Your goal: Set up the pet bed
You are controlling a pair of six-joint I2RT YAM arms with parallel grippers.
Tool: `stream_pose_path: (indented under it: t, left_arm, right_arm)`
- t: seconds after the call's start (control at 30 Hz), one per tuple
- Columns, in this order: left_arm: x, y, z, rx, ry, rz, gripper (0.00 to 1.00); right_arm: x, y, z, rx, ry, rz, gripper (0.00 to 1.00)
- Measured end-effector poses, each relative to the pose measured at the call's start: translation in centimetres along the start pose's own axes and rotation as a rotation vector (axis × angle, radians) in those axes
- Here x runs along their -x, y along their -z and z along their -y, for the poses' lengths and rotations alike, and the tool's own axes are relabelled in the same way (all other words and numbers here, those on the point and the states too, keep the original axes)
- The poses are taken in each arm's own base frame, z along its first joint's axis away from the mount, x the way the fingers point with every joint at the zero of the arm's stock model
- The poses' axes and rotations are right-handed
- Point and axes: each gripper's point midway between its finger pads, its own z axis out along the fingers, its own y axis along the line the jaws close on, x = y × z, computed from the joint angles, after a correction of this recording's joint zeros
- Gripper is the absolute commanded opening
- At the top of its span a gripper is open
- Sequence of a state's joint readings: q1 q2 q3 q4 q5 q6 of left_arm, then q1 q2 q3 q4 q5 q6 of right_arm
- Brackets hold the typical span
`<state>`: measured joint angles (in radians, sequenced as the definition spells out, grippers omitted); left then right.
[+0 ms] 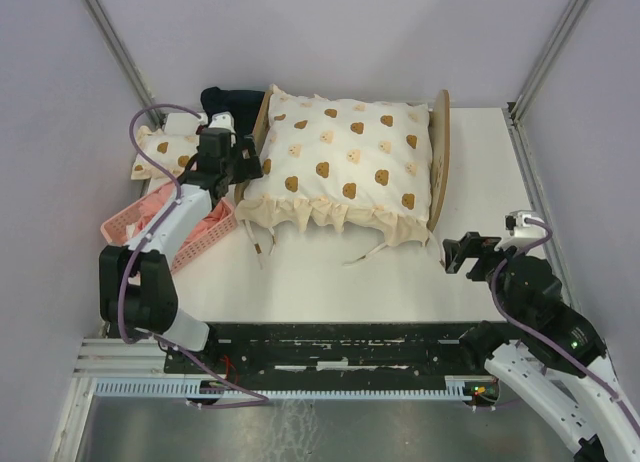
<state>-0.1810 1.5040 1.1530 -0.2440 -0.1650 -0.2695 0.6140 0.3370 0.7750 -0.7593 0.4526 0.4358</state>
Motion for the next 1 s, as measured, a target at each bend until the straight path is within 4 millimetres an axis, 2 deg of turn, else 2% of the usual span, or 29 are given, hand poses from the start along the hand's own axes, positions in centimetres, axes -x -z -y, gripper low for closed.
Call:
stream_pose_path:
  t: [0.2,0.33,0.43,0.63,0.73,0.83,0.9,0.93,0.97,1.0]
  left_arm:
    - [-1.7,-0.5,3.2,-0.173,0.045,-0.032,0.84]
    - [-2.6,-0.2,4.0,-0.223,0.077,-0.014,0.83]
    - [-3.7,1.4,5.5,-0.258,0.076,-0.017,0.83]
    - [-6.5,5.5,11.7,-0.408,0.031,-0.06,0.82]
    - [-7.0,6.8,13.5,-0.458,0.031,-0.062,0.82]
    - [-6.7,7.5,13.7,-0.458,0.038,-0.046,0.89]
    - [-6.0,7.5,12.8,-0.406,0.043,-0.025,0.99]
    - [-5.5,7.4,12.3,-0.372,0.044,-0.012,0.99]
    - [-4.1,7.3,11.6,-0.319,0.045,0.022,0.99]
    - [-3.9,7.3,11.5,-0.314,0.047,0.027,0.99]
  right_arm:
    - [0.5,0.8,0.2,0.017,-0.023,0.041,0.99]
    - [0.5,1.1,0.2,0.025,-0.03,0.046,0.99]
    - [0.5,1.3,0.1,0.036,-0.039,0.051,0.99]
    - [0.4,1.4,0.0,0.047,-0.04,0.046,0.99]
    - [0.2,1.3,0.0,0.047,-0.039,0.043,0.99]
    - [-0.1,1.2,0.0,0.047,-0.036,0.036,0.99]
    - [-0.2,1.1,0.0,0.046,-0.035,0.033,0.99]
    - [-0.2,1.1,0.0,0.045,-0.037,0.031,0.99]
    - [-0.3,1.1,0.0,0.041,-0.054,0.029,0.99]
    - [-0.3,1.1,0.0,0.04,-0.059,0.029,0.99]
